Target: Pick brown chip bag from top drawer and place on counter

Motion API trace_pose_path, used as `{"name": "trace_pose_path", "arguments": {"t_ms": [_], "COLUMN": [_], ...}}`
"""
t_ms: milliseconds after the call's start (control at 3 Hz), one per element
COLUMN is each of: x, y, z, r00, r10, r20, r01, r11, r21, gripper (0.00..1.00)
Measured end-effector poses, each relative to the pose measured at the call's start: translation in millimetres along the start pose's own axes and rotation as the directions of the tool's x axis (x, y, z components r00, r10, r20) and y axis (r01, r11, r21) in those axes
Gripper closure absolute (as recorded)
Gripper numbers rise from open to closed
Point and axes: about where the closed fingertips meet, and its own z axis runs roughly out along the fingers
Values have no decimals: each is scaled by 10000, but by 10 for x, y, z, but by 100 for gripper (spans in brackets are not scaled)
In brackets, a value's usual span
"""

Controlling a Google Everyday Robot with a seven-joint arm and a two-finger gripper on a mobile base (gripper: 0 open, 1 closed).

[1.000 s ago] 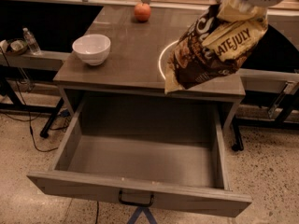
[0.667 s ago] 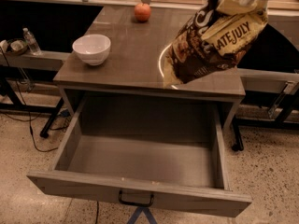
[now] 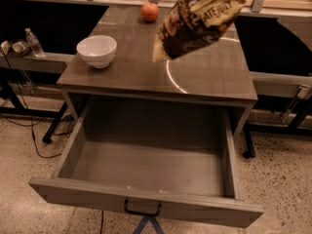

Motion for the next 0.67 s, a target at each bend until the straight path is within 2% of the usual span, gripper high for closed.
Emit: {"name": "trace_pose_path", "arguments": {"t_ms": [333,667], "x": [-134,-110], "y": [-312,-442], "z": [800,1240], "r00": [9931,9784], "r10": [1051,1940], "r20": [522,712], "r01": [-1042,-1921], "r11": [9943,9808], "r21": [-204,-323], "gripper": [100,100]}}
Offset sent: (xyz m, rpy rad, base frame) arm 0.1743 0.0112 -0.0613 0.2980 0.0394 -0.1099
